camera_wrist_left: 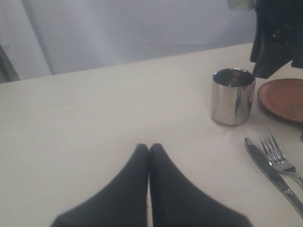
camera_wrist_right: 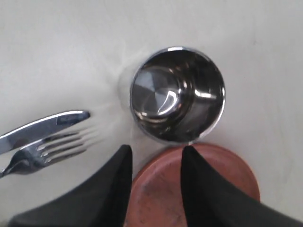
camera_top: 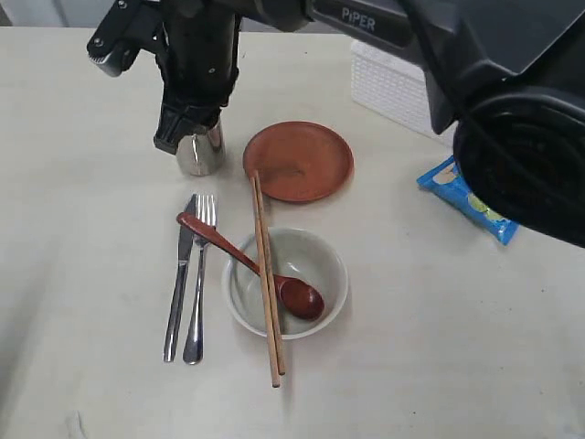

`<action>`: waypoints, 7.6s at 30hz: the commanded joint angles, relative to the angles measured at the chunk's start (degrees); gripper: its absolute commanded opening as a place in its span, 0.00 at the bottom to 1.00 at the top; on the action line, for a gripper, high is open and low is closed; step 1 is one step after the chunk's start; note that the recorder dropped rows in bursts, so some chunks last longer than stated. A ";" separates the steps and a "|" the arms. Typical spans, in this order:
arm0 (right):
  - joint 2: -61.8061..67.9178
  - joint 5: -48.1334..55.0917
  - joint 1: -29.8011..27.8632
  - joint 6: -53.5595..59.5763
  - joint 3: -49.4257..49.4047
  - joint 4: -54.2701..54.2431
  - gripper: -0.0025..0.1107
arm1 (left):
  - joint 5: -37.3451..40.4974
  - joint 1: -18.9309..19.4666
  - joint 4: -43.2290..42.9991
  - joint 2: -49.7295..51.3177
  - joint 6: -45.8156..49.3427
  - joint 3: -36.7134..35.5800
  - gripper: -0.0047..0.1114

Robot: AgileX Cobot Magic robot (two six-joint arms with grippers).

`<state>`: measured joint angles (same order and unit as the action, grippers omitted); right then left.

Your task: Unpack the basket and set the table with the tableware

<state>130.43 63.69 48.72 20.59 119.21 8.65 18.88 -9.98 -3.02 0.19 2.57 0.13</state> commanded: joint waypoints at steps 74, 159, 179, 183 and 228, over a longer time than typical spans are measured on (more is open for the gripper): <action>-30.79 -20.94 -56.43 -1.44 -64.32 -36.94 0.02 | -0.43 0.14 0.10 -0.19 -0.02 -0.13 0.04; -70.16 -34.92 -25.26 -5.83 -45.24 -24.10 0.02 | -0.43 0.14 0.10 -0.19 -0.02 -0.13 0.04; -114.53 -15.92 -25.26 -17.40 -45.35 -2.44 0.02 | -0.43 0.14 0.10 -0.19 -0.02 -0.13 0.04; -123.53 -15.91 -25.26 -25.04 -45.35 3.53 0.02 | -0.43 0.14 0.10 -0.19 -0.02 -0.13 0.04; -130.43 -0.28 -26.92 -29.35 -51.34 1.76 0.02 | -0.17 0.14 0.08 -0.19 -0.02 -0.13 0.04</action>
<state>-0.17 63.17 21.97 -8.59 68.02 10.38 18.97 -9.98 -3.02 0.19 2.57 0.13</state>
